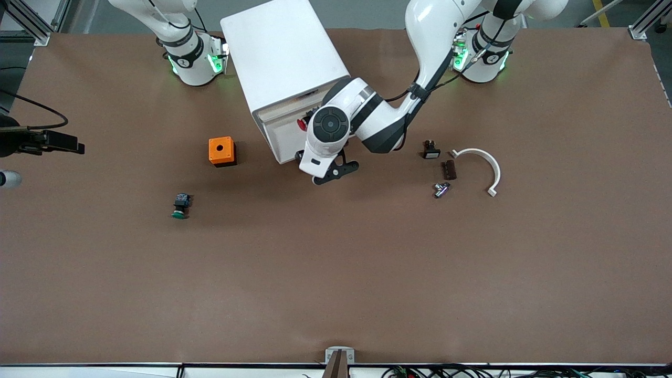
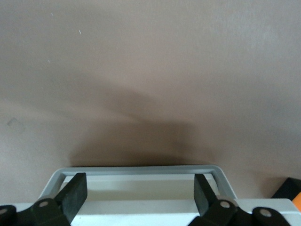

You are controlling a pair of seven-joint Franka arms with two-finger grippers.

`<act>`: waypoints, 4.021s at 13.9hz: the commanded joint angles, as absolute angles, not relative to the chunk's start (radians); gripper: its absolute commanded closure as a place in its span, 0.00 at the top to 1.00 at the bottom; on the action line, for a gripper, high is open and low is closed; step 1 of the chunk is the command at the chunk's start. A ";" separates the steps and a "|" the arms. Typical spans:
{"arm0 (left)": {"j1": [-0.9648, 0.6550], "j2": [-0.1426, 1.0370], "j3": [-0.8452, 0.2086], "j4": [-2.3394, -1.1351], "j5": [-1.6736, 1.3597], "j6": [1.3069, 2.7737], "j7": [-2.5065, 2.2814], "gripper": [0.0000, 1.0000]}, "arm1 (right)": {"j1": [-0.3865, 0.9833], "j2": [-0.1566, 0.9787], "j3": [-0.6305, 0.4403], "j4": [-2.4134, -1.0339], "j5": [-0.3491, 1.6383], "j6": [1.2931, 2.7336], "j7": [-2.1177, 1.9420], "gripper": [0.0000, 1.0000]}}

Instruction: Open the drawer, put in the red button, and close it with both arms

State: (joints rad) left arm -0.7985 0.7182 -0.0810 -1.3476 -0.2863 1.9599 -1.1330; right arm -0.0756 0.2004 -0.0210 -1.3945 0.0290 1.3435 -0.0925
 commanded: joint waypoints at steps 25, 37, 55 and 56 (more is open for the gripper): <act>-0.900 0.719 -0.081 -1.417 -0.528 1.962 -1.137 1.00 | -0.084 -0.002 -0.011 -1.486 -0.011 1.473 -0.069 1.00; -0.783 0.641 -0.069 -1.413 -0.512 1.962 -1.137 1.00 | -0.080 -0.049 -0.003 -1.506 -0.003 1.417 -0.060 1.00; -0.394 0.551 -0.072 -1.411 -0.295 1.924 -1.138 1.00 | -0.097 -0.110 -0.009 -1.566 0.003 1.437 -0.057 1.00; -0.387 0.546 -0.071 -1.411 -0.293 1.924 -1.138 1.00 | -0.098 -0.109 -0.011 -1.565 0.003 1.439 -0.058 1.00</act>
State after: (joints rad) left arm -0.4118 0.5776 -0.0608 -1.3915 -0.3168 1.9300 -1.1330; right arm -0.0803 -0.0872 -0.0184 -1.5416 -0.0005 1.4241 -0.0678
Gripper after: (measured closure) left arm 0.000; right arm 0.000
